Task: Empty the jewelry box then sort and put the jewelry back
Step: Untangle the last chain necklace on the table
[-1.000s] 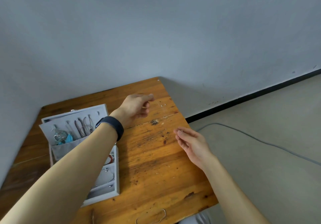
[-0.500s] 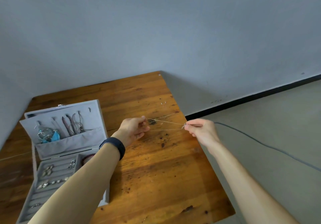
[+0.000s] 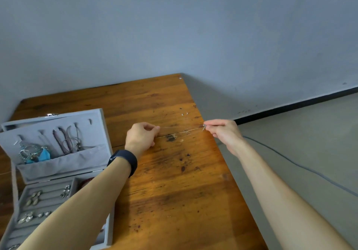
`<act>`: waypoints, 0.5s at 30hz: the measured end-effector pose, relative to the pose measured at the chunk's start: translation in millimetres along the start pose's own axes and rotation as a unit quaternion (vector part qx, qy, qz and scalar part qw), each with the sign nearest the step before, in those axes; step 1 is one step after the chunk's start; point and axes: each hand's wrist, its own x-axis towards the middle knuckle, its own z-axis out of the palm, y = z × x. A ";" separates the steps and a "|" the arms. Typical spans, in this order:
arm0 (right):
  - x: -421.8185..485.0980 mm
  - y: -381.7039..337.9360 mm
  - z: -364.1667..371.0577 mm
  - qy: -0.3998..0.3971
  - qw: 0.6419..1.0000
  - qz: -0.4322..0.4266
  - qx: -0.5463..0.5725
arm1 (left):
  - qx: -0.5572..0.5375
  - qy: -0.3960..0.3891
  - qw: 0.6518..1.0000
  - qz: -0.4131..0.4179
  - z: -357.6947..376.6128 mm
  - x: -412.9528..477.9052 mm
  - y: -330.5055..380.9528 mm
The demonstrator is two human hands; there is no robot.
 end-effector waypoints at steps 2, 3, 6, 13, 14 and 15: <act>9.5 -4.4 1.9 -0.020 1.000 0.010 0.011 | 0.017 0.012 1.000 0.018 -1.8 6.5 -2.1; 14.1 -6.4 2.9 -0.029 0.999 0.014 0.013 | 0.033 0.020 0.999 0.028 -1.9 10.4 -3.0; 28.7 -10.2 5.9 -0.020 1.000 0.000 -0.019 | 0.101 0.055 0.992 0.055 0.8 18.7 -0.7; 46.9 -23.1 18.4 0.059 0.985 -0.076 -0.146 | 0.213 0.111 0.966 0.093 5.9 31.1 -1.6; 47.3 -23.1 21.0 0.071 0.977 -0.094 -0.177 | 0.214 0.114 0.965 0.096 6.7 32.2 -2.2; 47.2 -22.0 23.7 0.081 0.966 -0.120 -0.213 | 0.212 0.117 0.965 0.098 7.1 33.4 -2.8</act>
